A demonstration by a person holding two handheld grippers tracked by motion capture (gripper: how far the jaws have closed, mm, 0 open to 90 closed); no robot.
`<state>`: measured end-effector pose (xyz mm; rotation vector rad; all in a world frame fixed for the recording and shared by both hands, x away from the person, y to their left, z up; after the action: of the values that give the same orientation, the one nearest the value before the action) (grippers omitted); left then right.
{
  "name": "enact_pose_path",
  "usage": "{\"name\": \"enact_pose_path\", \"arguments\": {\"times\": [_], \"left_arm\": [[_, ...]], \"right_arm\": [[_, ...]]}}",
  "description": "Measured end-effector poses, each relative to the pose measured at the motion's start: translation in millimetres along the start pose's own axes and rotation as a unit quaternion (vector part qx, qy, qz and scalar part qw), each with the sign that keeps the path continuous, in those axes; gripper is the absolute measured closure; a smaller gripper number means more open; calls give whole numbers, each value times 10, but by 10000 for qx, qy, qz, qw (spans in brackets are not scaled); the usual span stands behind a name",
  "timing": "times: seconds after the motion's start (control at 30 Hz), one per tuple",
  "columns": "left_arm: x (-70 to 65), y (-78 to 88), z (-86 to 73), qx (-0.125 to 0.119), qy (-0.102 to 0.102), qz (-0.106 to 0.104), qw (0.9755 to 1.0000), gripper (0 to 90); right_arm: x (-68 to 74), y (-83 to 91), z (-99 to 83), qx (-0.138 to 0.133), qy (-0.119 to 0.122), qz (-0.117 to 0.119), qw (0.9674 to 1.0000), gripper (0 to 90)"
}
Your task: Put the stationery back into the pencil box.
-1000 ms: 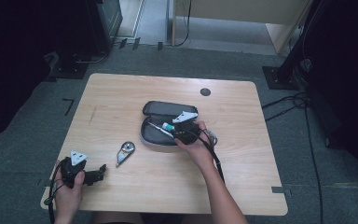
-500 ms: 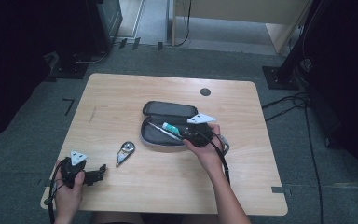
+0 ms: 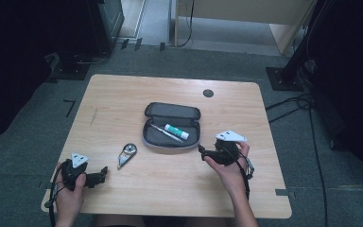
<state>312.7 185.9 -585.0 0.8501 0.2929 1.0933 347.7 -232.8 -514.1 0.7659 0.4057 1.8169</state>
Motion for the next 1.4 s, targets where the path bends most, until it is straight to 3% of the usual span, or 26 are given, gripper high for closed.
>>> {"name": "enact_pose_path", "arguments": {"times": [0.13, 0.27, 0.4, 0.53, 0.6, 0.73, 0.9, 1.03, 1.2, 1.3, 1.4], "left_arm": [[0, 0, 0, 1, 1, 0, 10000, 0], [1, 1, -2, 8, -10, -4, 10000, 0], [-1, -2, 2, 5, 23, 20, 10000, 0], [-10, 1, 2, 3, 13, -1, 10000, 0], [-32, 14, 5, -28, -37, -134, 9999, 0], [-24, 31, 11, -123, 91, -293, 9995, 0], [-23, 21, 15, -99, 64, -242, 9996, 0], [-24, 20, 14, -87, 47, -231, 9997, 0], [-44, 30, 22, -90, -19, -342, 9994, 0], [-45, 46, 39, -156, 1, -354, 9992, 71], [-49, 62, 61, -197, 16, -415, 9989, 72]], "right_arm": [[-174, 102, -162, -8, -226, -211, 9995, 0], [-323, 182, -298, 10, -333, -316, 9989, 0], [-512, 270, -418, -41, -300, -602, 9977, 0], [-740, 354, -563, -48, -455, -882, 9950, 0], [-845, 403, -637, -58, -546, -1013, 9933, 0], [-1065, 481, -805, 6, -578, -1297, 9899, 0], [-1273, 554, -941, 96, -630, -1559, 9857, 0], [-1347, 608, -955, 57, -753, -1689, 9827, 0], [-1354, 604, -964, 98, -808, -1642, 9831, 0], [-1353, 604, -964, 98, -805, -1645, 9830, 0], [-1352, 606, -965, 100, -822, -1648, 9828, 0]]}}
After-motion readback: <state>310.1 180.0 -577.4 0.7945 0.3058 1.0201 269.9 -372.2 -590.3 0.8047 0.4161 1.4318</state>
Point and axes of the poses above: each handheld gripper's, and its own axes: y roughly backward along the jaws, z roughly out of its top, x roughly to its left, the point moved 9 cm from there along -y, roughly forward along the jaws, and after that the axes turned 15 degrees about -y, right-handed, at the moved point
